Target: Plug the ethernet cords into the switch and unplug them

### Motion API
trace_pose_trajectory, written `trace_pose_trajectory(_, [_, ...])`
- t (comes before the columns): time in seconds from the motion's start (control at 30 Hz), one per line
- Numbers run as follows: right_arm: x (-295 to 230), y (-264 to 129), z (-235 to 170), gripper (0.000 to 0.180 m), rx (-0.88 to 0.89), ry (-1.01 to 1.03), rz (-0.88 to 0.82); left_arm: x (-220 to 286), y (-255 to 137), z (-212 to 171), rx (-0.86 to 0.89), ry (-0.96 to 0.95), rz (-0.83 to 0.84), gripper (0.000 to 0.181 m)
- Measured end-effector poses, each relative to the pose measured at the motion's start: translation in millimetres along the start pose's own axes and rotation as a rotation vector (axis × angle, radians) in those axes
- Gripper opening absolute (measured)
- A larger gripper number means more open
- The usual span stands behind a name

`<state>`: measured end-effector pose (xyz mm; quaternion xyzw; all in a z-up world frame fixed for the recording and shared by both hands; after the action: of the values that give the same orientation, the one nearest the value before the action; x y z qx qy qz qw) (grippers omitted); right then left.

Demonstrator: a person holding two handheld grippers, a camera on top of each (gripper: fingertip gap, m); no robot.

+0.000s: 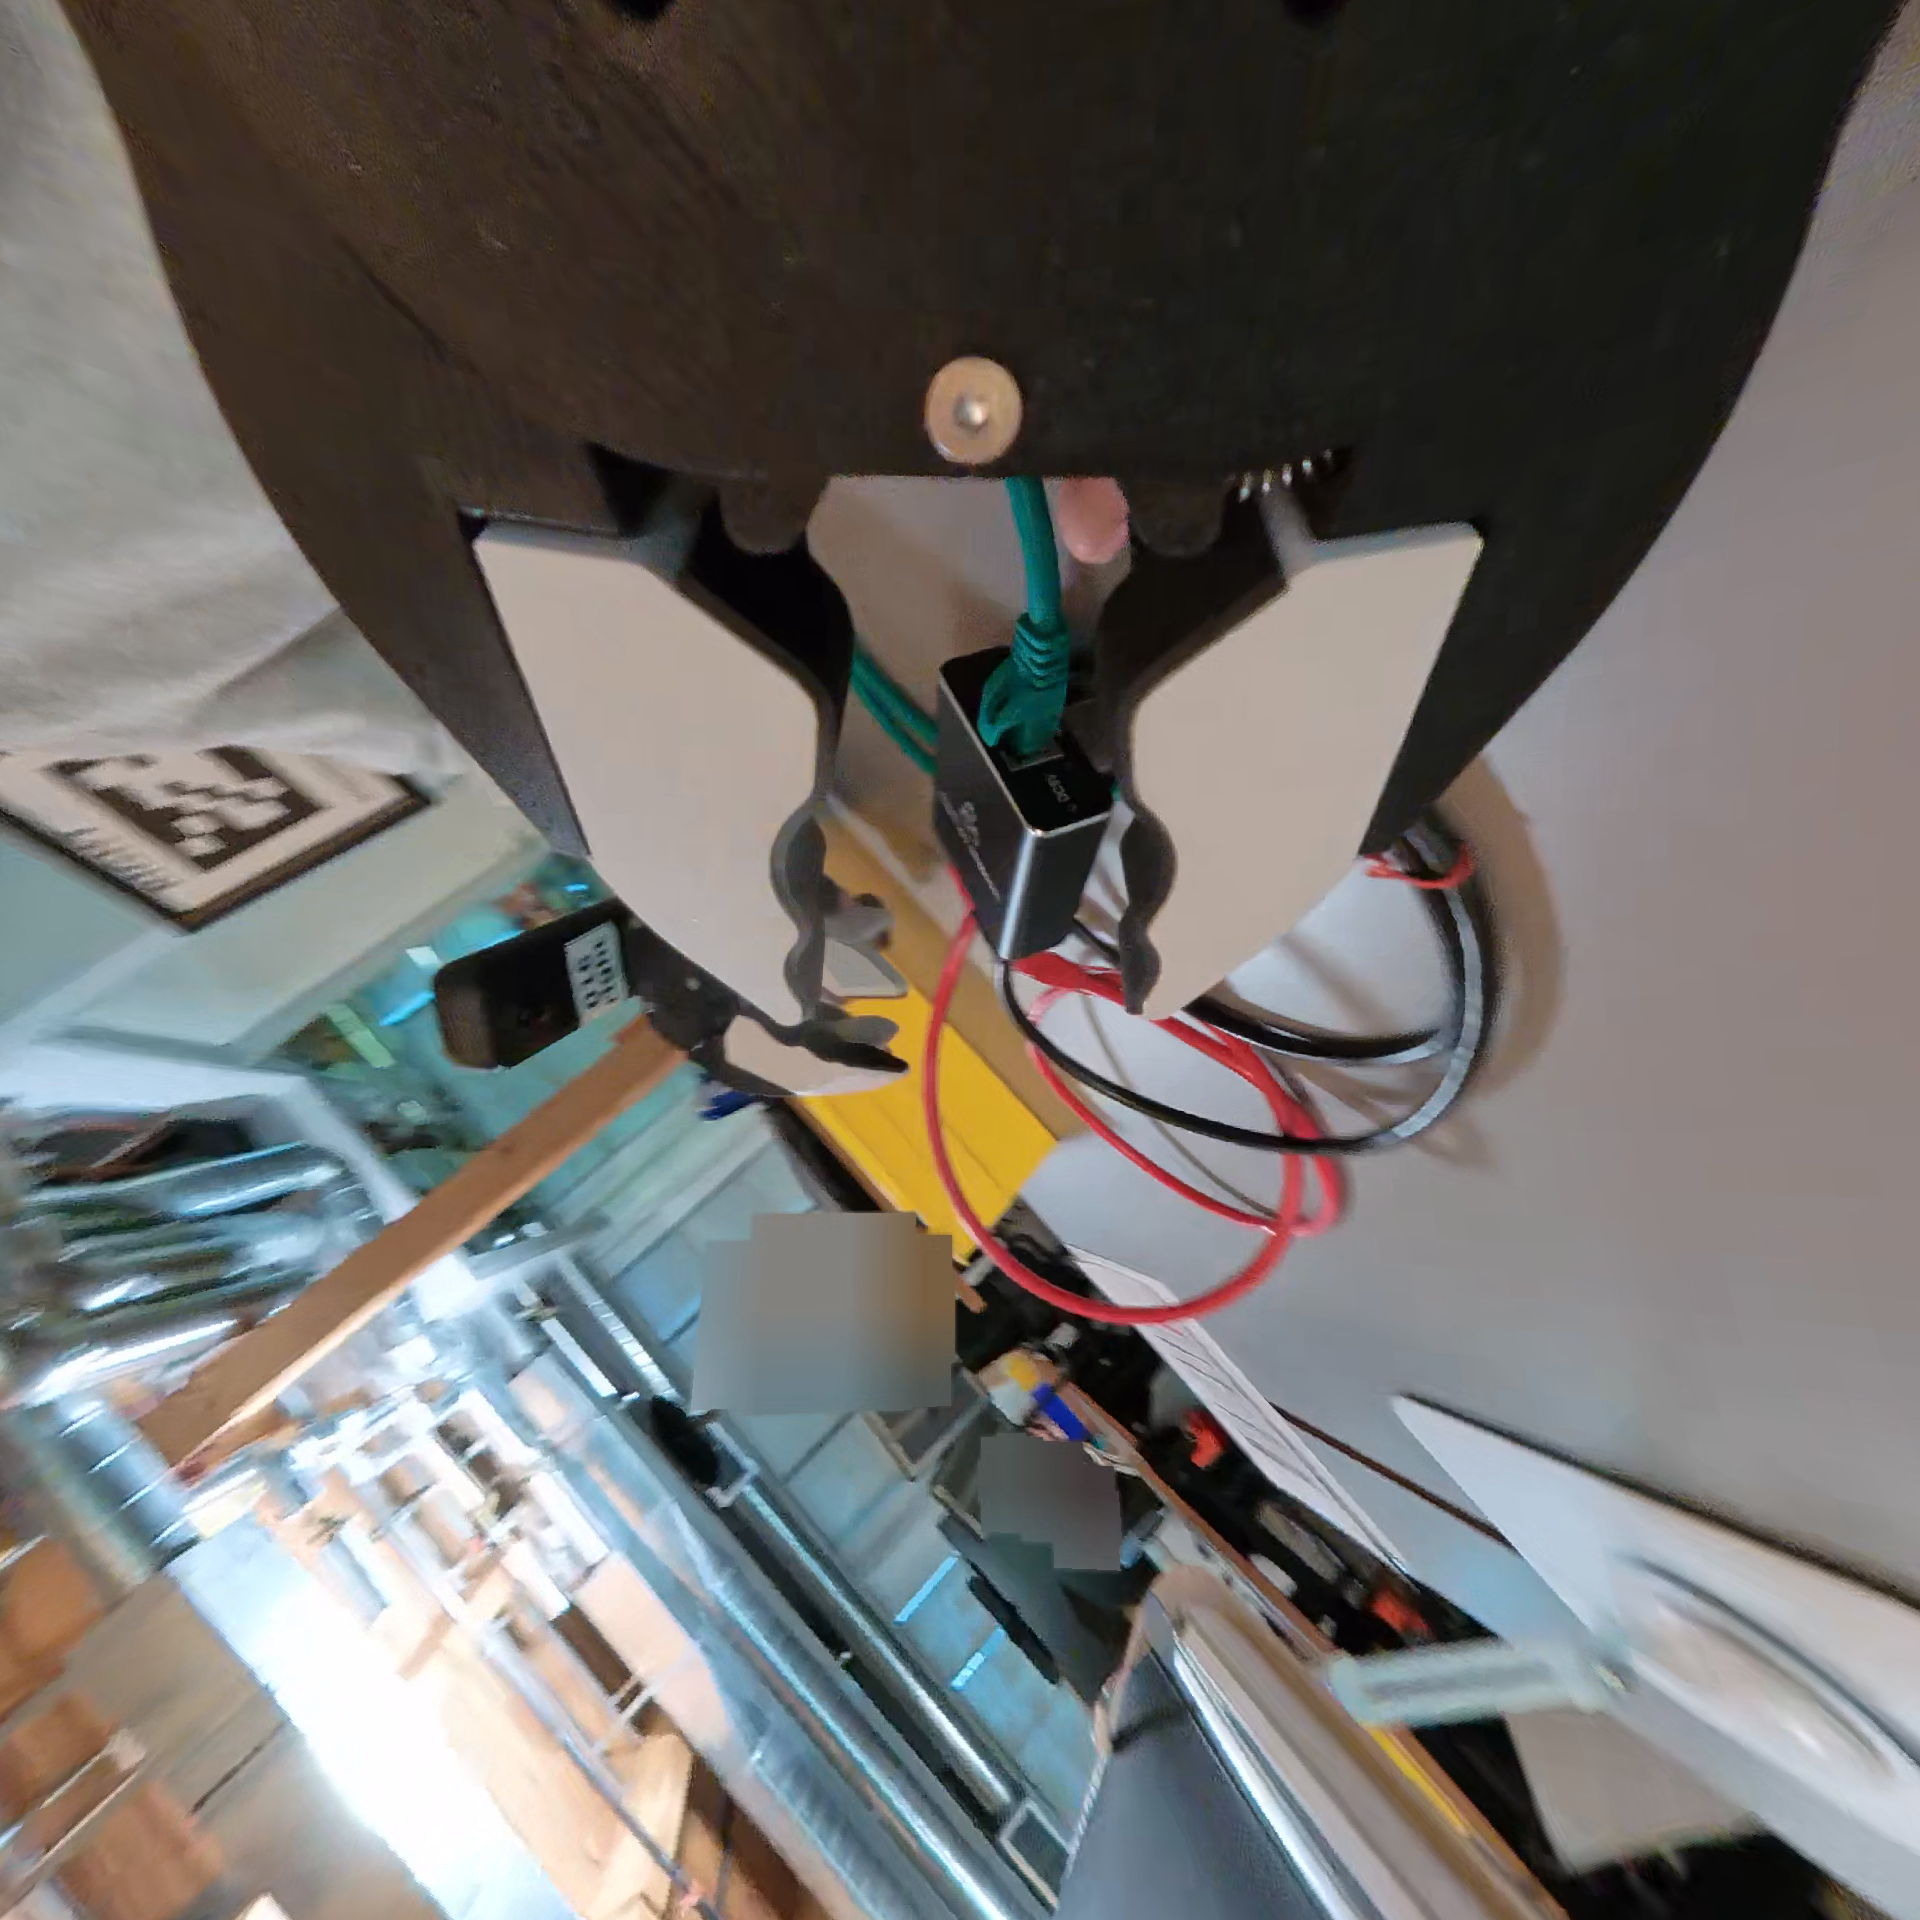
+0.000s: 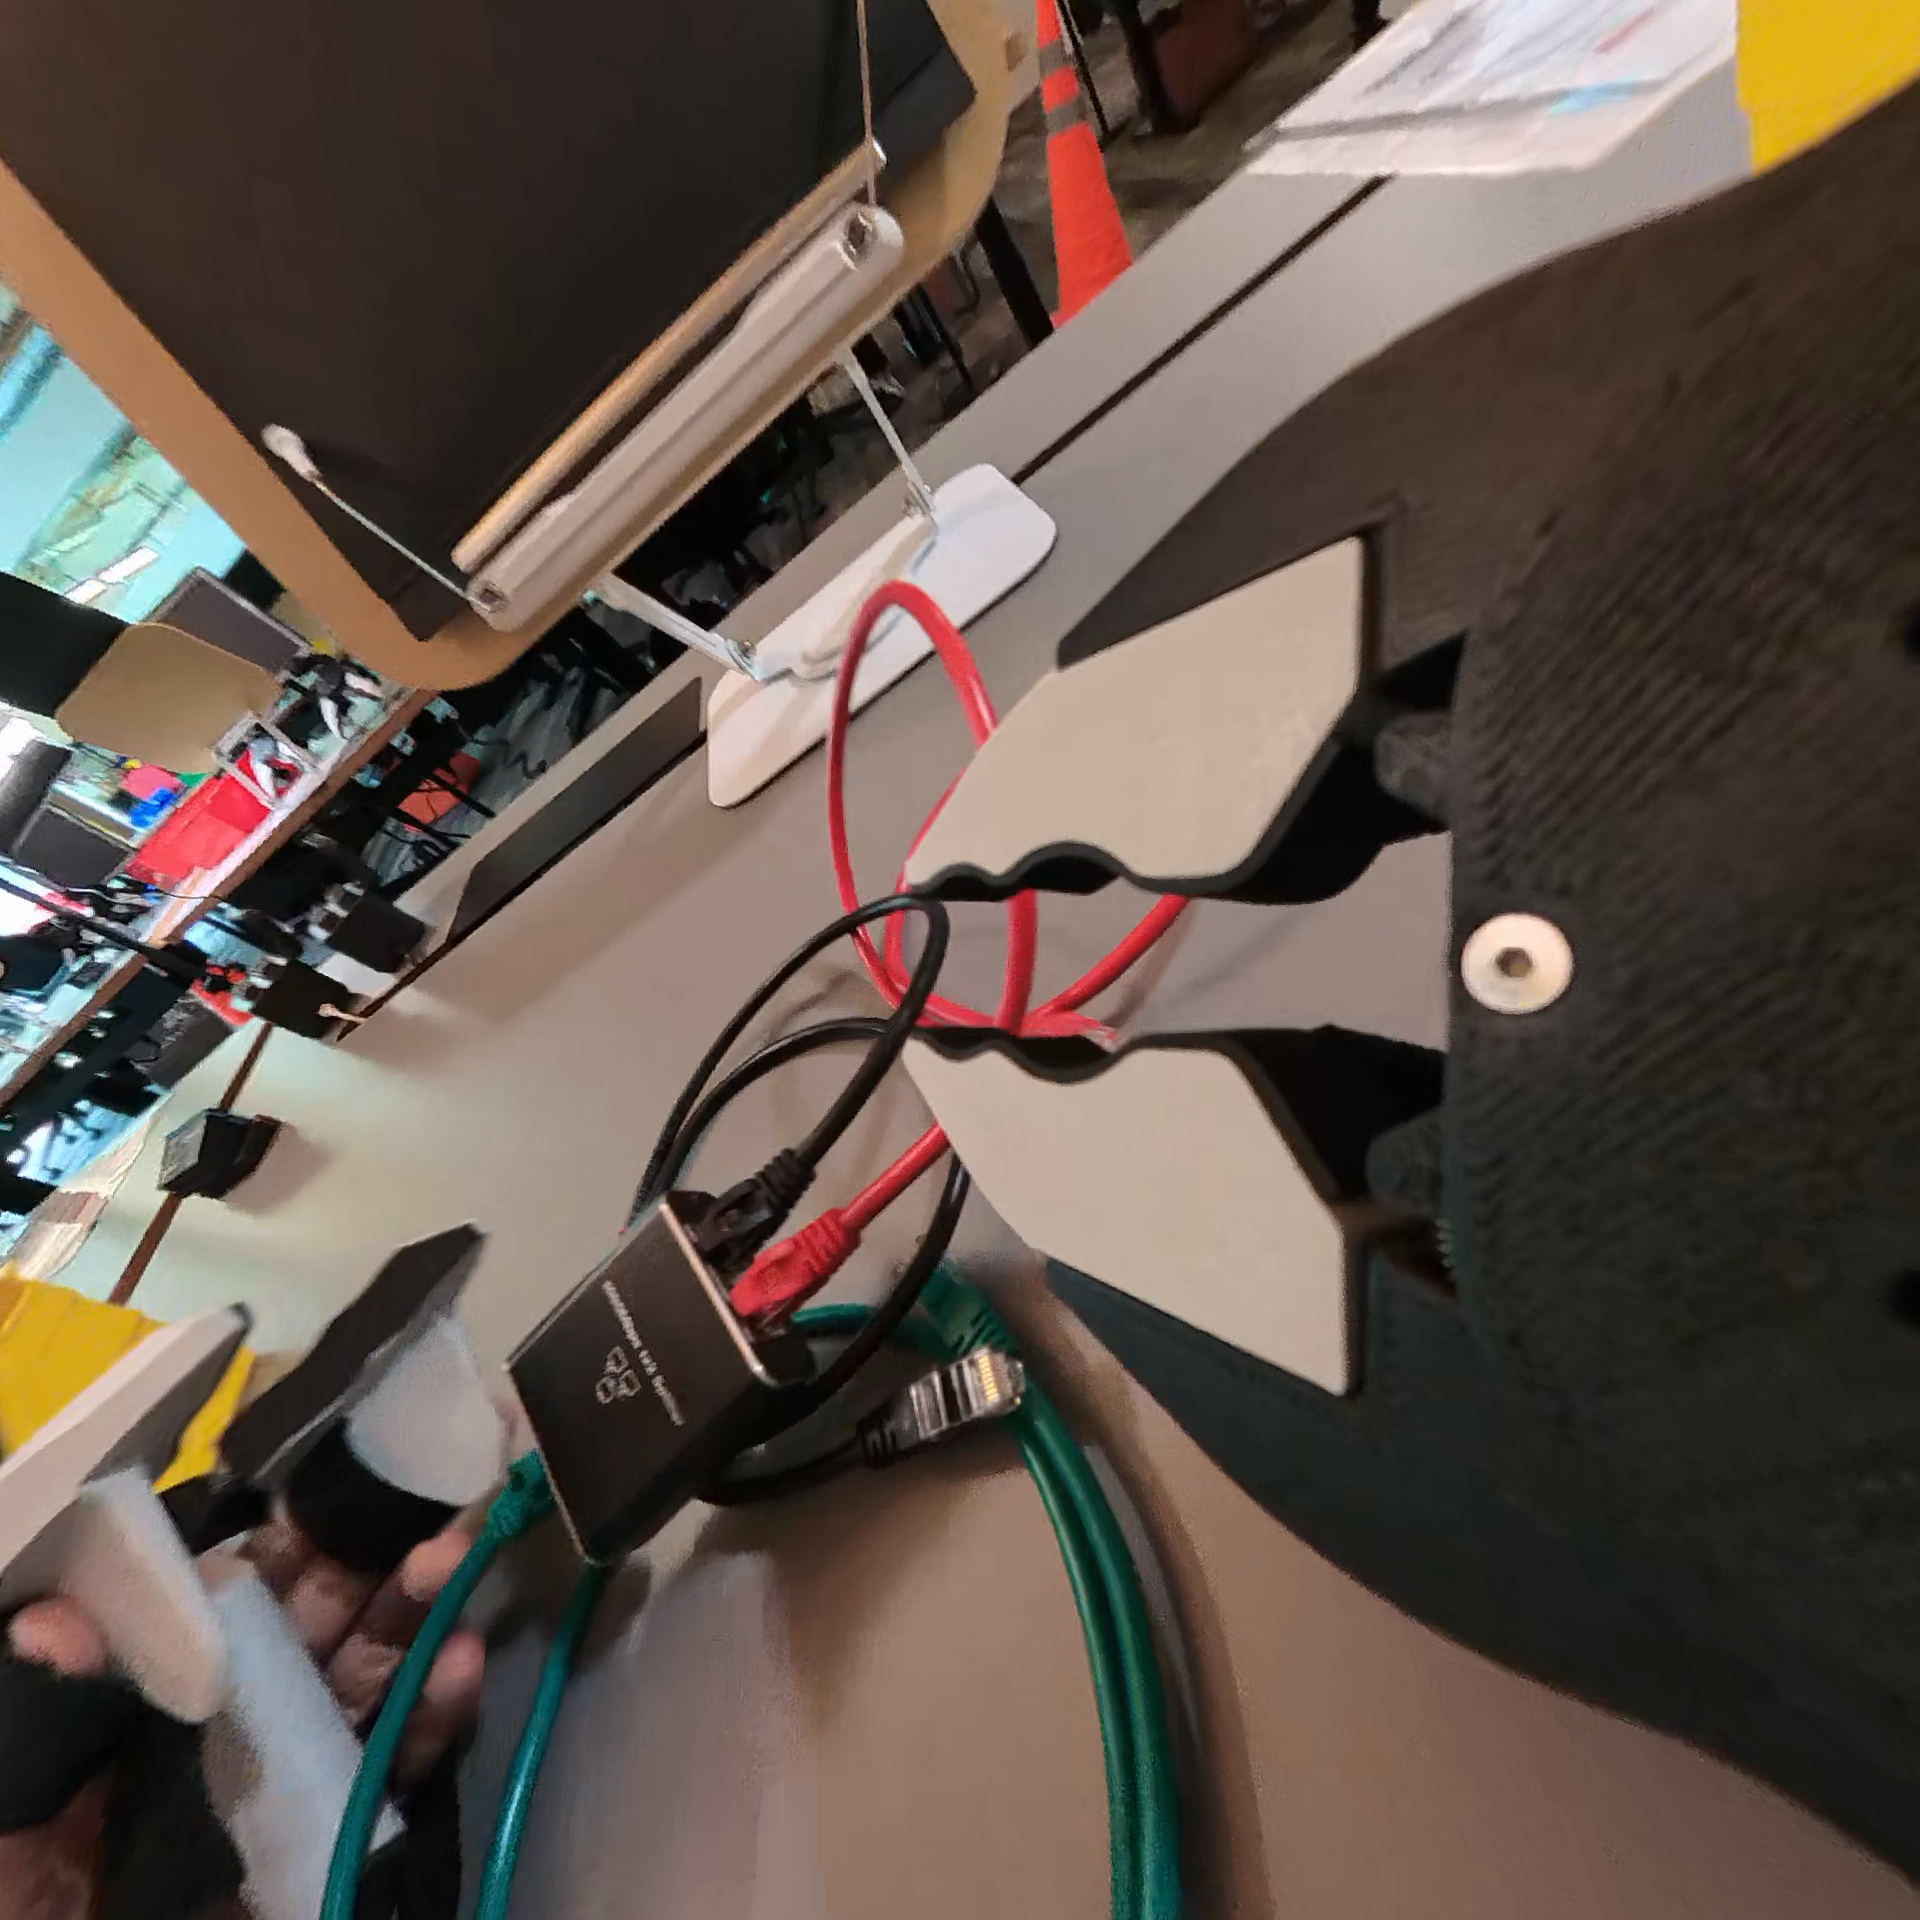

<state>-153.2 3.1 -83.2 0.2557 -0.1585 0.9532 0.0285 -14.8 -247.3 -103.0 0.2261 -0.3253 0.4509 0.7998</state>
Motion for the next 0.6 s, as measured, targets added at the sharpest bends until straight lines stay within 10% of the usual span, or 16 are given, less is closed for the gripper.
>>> trace_pose_trajectory(0.37, [-24, 31, 43, 0.092, 0.044, -0.058, 0.138, -3, -14, 3, 0.110, 0.002, -0.081, 0.046])
trace_pose_trajectory(0.5, [-17, 66, 29, 0.147, -0.308, 0.125, 0.265, -3, -15, 3, 0.114, 0.008, -0.086, 0.046])
trace_pose_trajectory(0.6, [-15, 84, 8, 0.147, -0.512, 0.334, 0.397, -5, -16, 4, 0.123, -0.010, -0.094, 0.046])
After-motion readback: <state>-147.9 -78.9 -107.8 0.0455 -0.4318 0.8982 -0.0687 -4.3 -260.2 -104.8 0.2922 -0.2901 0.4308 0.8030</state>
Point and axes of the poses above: each gripper's, where its closed fingertips meet, y out along the fingers, z out of its top, x = y × z across the jaws, the point moved 9 cm from there along -y, back along the fingers, and after that the axes turned 3 degrees about z, right-handed, at the moved point
